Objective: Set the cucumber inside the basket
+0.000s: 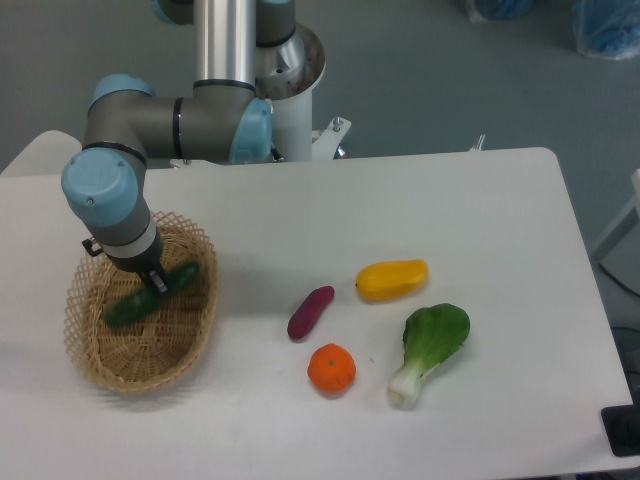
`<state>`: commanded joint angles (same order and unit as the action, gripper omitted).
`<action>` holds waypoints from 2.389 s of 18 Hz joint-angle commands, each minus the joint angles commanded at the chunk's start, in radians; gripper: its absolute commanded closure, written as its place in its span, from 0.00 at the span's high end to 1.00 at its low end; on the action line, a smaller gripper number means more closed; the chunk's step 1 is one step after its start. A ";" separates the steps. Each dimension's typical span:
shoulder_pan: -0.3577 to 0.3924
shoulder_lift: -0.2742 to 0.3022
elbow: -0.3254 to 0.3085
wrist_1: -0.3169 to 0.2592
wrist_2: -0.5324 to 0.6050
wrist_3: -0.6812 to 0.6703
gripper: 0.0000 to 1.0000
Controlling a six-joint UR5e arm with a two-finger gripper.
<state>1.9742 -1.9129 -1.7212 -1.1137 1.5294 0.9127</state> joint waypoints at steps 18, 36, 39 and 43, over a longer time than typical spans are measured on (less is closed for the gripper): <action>0.343 -0.057 0.221 -0.027 0.012 0.273 1.00; 0.566 -0.245 0.499 -0.098 0.015 0.656 1.00; 0.566 -0.250 0.508 -0.098 0.015 0.657 1.00; 0.566 -0.250 0.506 -0.097 0.015 0.657 1.00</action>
